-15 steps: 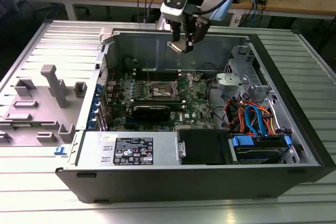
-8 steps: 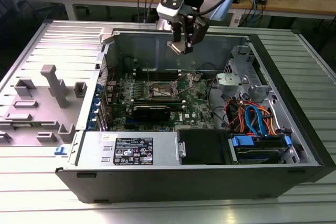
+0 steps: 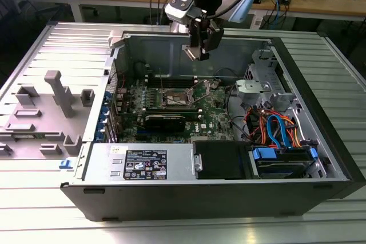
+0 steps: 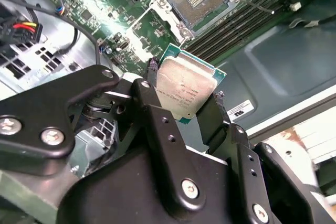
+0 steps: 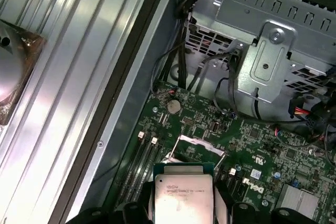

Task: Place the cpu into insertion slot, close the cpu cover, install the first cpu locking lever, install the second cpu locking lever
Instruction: 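Place the cpu into insertion slot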

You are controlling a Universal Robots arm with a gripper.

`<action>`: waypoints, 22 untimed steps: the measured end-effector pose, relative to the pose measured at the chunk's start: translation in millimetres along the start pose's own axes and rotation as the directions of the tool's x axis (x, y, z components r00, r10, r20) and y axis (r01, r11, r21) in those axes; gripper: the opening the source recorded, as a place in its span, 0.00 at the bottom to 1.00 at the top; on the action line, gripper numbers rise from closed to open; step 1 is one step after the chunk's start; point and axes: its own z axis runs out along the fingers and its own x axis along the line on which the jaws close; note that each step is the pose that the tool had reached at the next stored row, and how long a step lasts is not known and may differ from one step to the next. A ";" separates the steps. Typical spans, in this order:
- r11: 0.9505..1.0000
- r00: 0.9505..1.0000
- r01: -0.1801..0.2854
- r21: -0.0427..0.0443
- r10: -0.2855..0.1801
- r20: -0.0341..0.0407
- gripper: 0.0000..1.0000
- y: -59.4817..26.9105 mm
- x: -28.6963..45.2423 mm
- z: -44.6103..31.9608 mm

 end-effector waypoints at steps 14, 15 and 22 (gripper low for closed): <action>0.949 0.950 -0.312 0.038 0.312 0.008 0.55 -0.8 -0.3 11.0; 0.948 0.949 -0.315 0.041 0.315 0.008 0.55 -1.4 -0.8 12.2; 0.947 0.948 -0.319 0.042 0.319 0.009 0.55 -2.7 -2.3 14.4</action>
